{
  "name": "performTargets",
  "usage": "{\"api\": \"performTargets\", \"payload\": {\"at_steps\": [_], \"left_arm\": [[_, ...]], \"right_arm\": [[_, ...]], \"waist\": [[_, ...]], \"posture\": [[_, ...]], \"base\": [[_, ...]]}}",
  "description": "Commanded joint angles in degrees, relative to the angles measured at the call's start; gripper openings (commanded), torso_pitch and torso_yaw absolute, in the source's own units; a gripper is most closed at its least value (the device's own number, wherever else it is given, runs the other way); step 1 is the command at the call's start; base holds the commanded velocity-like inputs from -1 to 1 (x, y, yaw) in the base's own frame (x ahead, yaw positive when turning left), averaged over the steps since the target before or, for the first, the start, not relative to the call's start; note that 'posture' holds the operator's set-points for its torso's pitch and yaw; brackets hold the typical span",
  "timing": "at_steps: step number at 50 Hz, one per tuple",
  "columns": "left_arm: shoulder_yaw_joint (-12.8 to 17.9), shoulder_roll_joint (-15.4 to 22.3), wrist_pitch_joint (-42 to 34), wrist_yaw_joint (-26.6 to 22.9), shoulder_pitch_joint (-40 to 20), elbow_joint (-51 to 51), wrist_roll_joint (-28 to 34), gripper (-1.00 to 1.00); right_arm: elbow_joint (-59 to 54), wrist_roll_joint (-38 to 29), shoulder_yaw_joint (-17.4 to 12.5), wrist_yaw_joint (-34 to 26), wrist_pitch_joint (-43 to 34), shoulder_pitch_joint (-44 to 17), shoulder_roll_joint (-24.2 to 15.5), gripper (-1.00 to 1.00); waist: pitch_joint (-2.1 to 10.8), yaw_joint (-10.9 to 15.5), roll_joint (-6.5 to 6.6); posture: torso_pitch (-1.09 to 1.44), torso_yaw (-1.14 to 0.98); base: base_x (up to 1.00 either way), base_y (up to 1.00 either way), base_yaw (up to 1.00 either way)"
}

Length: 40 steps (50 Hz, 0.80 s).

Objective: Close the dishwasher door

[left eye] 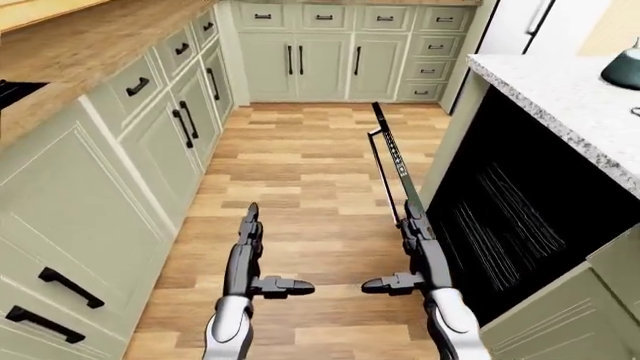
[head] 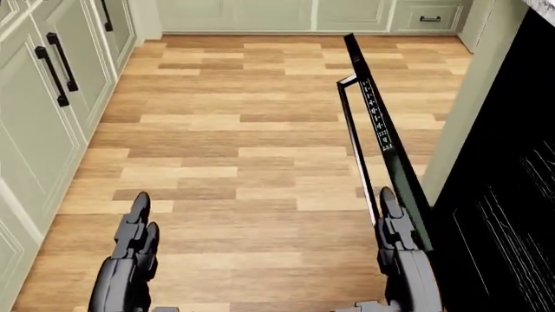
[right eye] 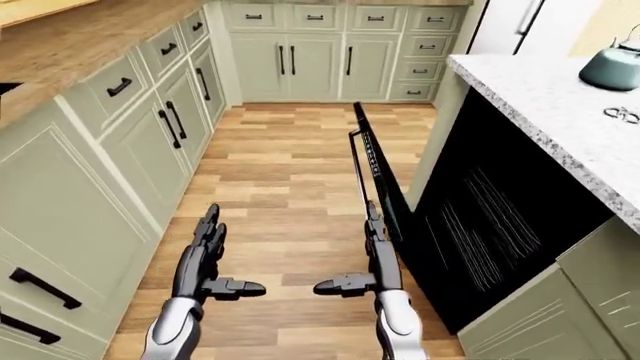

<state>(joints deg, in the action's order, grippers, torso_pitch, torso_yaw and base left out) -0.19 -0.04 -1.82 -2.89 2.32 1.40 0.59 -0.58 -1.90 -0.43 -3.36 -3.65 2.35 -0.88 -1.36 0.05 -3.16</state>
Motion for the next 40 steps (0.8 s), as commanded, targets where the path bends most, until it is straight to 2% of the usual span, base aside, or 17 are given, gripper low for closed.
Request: {"api": "performTargets", "payload": {"at_steps": [1,3,7,11,13,14,15,17,18,21,22,24,25,26,31,32,40], "left_arm": [[0.31,0.44,1.64,-0.06,-0.81,-2.33,-0.03,1.0],[0.32,0.45,1.57,-0.08,-0.69,-2.57,-0.08,1.0],[0.4,0.48,1.39,-0.15,-0.62,-2.87,-0.22,1.0],[0.3,0.43,1.41,-0.15,-0.6,-2.81,-0.17,1.0],[0.32,0.44,1.42,-0.13,-0.72,-2.63,-0.17,1.0],[0.35,0.45,1.4,-0.14,-0.74,-2.62,-0.2,1.0],[0.43,0.49,1.37,-0.15,-0.79,-2.62,-0.25,1.0],[0.49,0.51,1.29,-0.14,-0.72,-2.85,-0.3,1.0],[0.49,0.5,1.24,-0.15,-0.69,-2.94,-0.33,1.0],[0.5,0.51,1.2,-0.16,-0.68,-3.02,-0.34,1.0],[0.59,0.55,1.07,-0.18,-0.67,-3.19,-0.43,1.0],[0.63,0.55,1.06,-0.2,-0.64,-3.24,-0.46,1.0],[0.62,0.55,1.07,-0.21,-0.64,-3.24,-0.45,1.0],[0.6,0.55,1.11,-0.19,-0.64,-3.19,-0.41,1.0],[0.55,0.52,1.08,-0.18,-0.55,-3.32,-0.37,1.0],[0.6,0.54,1.04,-0.2,-0.55,-3.37,-0.42,1.0],[0.54,0.52,0.85,-0.3,-0.23,-3.92,-0.43,1.0]], "right_arm": [[0.93,0.04,0.28,0.17,2.55,-0.96,0.32,1.0],[2.87,0.09,0.35,0.11,1.05,-0.59,0.3,1.0],[2.53,0.05,0.39,0.17,1.21,-0.74,0.33,1.0],[2.7,0.09,0.41,0.11,1.11,-0.66,0.33,1.0],[2.14,0.14,0.32,0.1,1.56,-0.75,0.3,1.0],[2.39,0.14,0.32,0.12,1.27,-0.79,0.29,1.0],[2.4,0.11,0.34,0.14,1.25,-0.79,0.31,1.0],[2.64,0.13,0.32,0.12,1.2,-0.64,0.29,1.0],[2.64,0.14,0.3,0.12,1.23,-0.62,0.29,1.0],[2.61,0.11,0.31,0.15,1.12,-0.72,0.3,1.0],[2.77,0.12,0.37,0.15,1.19,-0.65,0.34,1.0],[3.03,-0.28,0.59,0.3,1.31,-0.56,0.35,1.0],[3.26,-0.45,0.71,0.39,1.1,-0.46,0.39,1.0],[3.28,-0.49,0.7,0.41,0.98,-0.52,0.38,1.0],[3.96,-0.86,0.92,0.42,-0.12,-0.55,0.4,1.0],[4.2,-0.72,0.81,0.46,-0.14,-0.45,0.44,1.0],[8.62,-0.82,1.72,0.69,-0.35,2.63,0.7,1.0]], "waist": [[0.6,0.32,-0.19],[0.78,0.09,0.66],[-0.12,0.49,2.93],[-0.35,0.68,5.07],[-0.2,0.71,6.92],[0.5,0.81,8.61],[0.07,1.35,5.98],[0.24,1.08,6.92],[0.58,1.16,6.78],[0.62,0.99,5.27],[-0.3,1.16,4.63],[-0.3,1.66,1.62],[0.13,1.73,-0.76],[-0.43,1.64,1.07],[0.26,0.89,3.87],[0.55,0.46,3.3],[1.41,0.3,3.06]], "posture": [[0.0,0.0],[0.0,0.0],[0.0,0.0],[0.0,0.0],[0.0,0.0],[0.0,0.0],[0.0,0.0],[0.0,0.0],[0.0,0.0],[0.0,0.0],[0.0,0.0],[0.0,0.0],[0.0,0.0],[0.0,0.0],[0.0,0.0],[0.0,0.0],[0.0,0.0]], "base": [[0.0,-0.28,0.0],[0.0,-0.28,0.0],[0.0,-0.27,0.0],[0.0,-0.26,0.0],[0.0,-0.26,0.0],[0.0,-0.26,0.0],[0.0,-0.25,0.0],[0.0,-0.25,0.0],[0.0,-0.22,0.0],[0.0,-0.21,0.0],[0.0,0.0,0.0],[0.0,0.0,0.0],[0.0,0.0,0.0],[0.0,0.0,0.0],[0.0,0.0,0.0],[0.0,0.0,0.0],[0.0,0.0,0.0]]}}
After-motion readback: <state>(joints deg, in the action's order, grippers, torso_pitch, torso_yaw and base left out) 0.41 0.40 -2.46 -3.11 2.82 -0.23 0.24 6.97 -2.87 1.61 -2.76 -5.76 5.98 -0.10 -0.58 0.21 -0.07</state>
